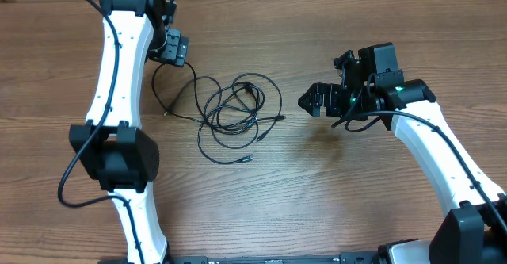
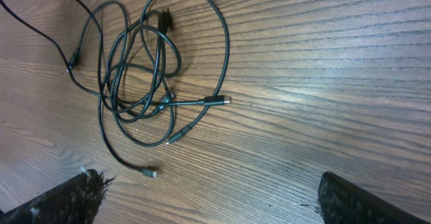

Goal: Untangle cables

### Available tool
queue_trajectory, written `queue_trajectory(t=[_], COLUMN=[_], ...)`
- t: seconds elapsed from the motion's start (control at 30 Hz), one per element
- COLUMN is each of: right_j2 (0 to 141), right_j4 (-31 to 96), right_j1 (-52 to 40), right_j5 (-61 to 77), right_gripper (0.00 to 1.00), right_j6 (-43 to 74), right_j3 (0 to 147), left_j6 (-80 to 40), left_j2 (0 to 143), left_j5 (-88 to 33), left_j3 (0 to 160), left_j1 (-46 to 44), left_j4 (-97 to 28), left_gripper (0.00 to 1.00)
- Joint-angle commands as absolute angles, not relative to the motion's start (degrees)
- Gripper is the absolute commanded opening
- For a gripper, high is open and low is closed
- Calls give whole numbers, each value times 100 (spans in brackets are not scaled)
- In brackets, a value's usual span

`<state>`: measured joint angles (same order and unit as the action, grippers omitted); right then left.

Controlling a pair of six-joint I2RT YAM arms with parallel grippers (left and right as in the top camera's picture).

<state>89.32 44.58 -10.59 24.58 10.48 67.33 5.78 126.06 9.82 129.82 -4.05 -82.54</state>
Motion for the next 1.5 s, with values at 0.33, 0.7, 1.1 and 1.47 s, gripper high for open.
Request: queue_trajectory(t=[0.33,0.7,1.1,1.47], right_j2=[8906,8906,8906,8906], right_j4=[4427,4427,4427,4427], right_j1=[-1085,-1085,-1085,-1085], right_j5=[2401,2401,2401,2401], right_gripper=[100,100,100,100], right_j6=[1061,1063,1063,1061], right_j3=[6759,6759,6759,6759], left_j6=[1164,1164,1151,591], left_j2=[13762,14202,12971,10200], left_j5=[919,353,-937,-1356], left_j3=[12980,12982,13181,13181], left_j1=[-298,-119,-60,40], left_j4=[-7817,-7299,-7234,-6246], left_gripper=[91,50,4,4])
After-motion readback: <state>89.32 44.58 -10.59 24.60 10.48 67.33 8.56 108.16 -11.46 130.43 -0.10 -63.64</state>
